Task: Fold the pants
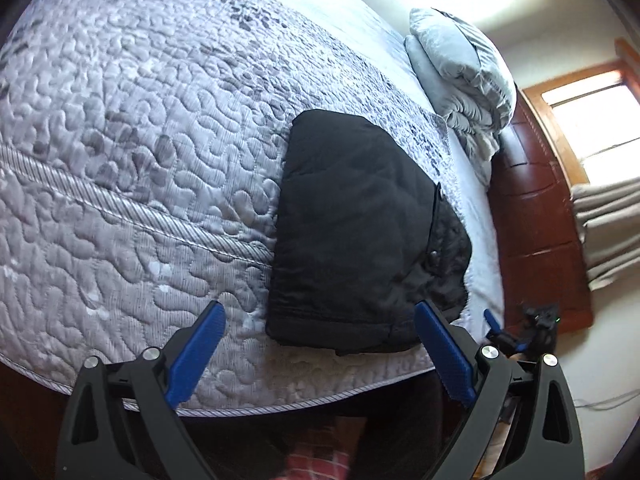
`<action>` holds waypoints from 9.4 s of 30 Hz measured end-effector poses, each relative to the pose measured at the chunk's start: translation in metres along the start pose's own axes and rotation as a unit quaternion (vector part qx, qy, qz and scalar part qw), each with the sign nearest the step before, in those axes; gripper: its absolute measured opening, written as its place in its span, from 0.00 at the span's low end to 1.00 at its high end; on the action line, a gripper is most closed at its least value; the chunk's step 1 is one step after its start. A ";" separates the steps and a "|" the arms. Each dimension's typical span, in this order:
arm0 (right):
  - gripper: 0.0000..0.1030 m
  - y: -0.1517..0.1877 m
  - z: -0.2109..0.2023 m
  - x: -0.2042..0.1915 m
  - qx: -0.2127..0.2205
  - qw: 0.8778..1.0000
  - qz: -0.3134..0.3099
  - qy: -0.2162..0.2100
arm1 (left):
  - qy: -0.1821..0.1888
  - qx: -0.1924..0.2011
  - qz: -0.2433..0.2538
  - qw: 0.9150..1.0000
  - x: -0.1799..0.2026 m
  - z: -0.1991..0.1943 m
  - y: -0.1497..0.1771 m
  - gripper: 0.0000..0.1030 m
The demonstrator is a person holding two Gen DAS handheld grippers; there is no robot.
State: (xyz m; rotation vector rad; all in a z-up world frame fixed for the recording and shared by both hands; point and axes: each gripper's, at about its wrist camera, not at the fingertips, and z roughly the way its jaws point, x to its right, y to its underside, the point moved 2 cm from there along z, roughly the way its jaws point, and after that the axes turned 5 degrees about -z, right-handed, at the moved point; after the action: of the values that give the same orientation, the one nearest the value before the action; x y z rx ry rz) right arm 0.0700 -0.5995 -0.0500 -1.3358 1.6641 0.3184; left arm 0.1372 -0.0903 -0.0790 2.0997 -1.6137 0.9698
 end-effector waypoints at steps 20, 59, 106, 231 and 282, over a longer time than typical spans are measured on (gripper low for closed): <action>0.87 0.012 0.041 0.063 -0.059 0.993 0.088 -0.053 | 0.128 -0.169 -0.065 0.975 -0.042 0.092 -0.042 0.93; 0.88 -0.010 0.123 0.066 -0.153 0.981 0.067 -0.095 | 0.221 -0.294 -0.068 0.927 -0.032 0.148 -0.061 0.96; 0.56 -0.011 0.152 0.030 -0.169 0.982 0.056 -0.061 | 0.135 -0.289 -0.110 0.941 0.022 0.172 -0.053 0.76; 0.96 0.002 0.215 -0.057 -0.112 0.905 -0.164 0.377 | -0.275 0.027 0.059 0.959 -0.014 0.063 -0.036 0.96; 0.97 -0.030 0.152 -0.182 0.002 0.882 -0.239 0.407 | -0.279 0.137 0.190 0.931 0.115 -0.007 -0.030 0.96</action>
State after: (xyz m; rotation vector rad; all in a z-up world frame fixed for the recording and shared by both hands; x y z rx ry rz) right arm 0.1645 -0.3922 0.0238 -1.9737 1.8769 -0.6297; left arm 0.1782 -0.1596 0.0082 2.4597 -2.3543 0.7764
